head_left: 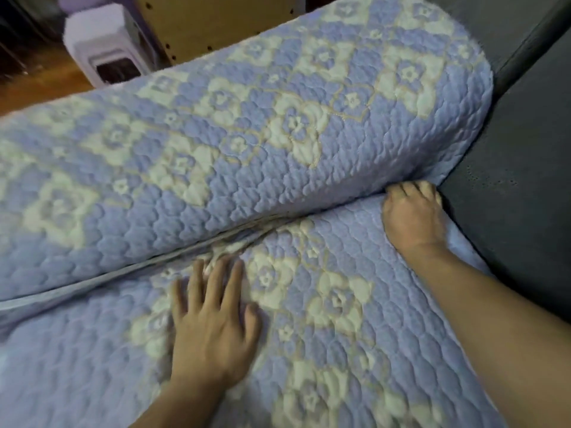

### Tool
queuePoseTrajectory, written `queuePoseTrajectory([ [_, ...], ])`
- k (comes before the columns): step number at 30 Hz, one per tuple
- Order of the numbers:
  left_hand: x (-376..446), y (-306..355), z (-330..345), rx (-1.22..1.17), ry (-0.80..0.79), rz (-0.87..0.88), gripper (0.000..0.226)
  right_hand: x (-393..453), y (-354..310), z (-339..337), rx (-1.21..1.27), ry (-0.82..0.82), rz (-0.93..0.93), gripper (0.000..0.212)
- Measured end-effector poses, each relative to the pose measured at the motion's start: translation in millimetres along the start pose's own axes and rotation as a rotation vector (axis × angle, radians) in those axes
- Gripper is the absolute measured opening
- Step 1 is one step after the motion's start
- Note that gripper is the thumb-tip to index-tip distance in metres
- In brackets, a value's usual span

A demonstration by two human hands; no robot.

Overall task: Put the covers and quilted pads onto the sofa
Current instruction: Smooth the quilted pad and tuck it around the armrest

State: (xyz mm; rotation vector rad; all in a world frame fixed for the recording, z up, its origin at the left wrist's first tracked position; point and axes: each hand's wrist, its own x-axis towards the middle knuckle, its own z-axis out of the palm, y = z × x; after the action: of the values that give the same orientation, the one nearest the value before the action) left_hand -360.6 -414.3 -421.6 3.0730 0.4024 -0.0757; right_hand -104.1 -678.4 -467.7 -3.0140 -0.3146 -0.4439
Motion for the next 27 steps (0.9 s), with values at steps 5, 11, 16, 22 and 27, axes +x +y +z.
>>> queuePoseTrajectory([
  [5, 5.2, 4.1, 2.3, -0.026, -0.013, -0.025, 0.070, -46.2, -80.8, -33.0, 0.312, -0.052, -0.262, 0.034],
  [11, 16.3, -59.0, -45.0, -0.523, 0.166, -0.347, 0.023, -79.1, -149.0, -49.7, 0.232, -0.292, -0.340, 0.052],
  [16, -17.1, -174.1, -51.2, -0.327, -0.020, -0.842, 0.064, -77.9, -149.3, -47.5, 0.108, -0.338, -0.317, 0.055],
  [22, -7.4, -199.3, -51.0, -0.406, -0.156, -0.786, 0.039, -79.3, -151.9, -47.1, 0.082, -0.307, -0.310, 0.051],
  [27, -15.2, -196.5, -54.6, -0.253, 0.087, -0.903, 0.007, -78.8, -154.2, -52.1, 0.062, -0.335, -0.303, 0.049],
])
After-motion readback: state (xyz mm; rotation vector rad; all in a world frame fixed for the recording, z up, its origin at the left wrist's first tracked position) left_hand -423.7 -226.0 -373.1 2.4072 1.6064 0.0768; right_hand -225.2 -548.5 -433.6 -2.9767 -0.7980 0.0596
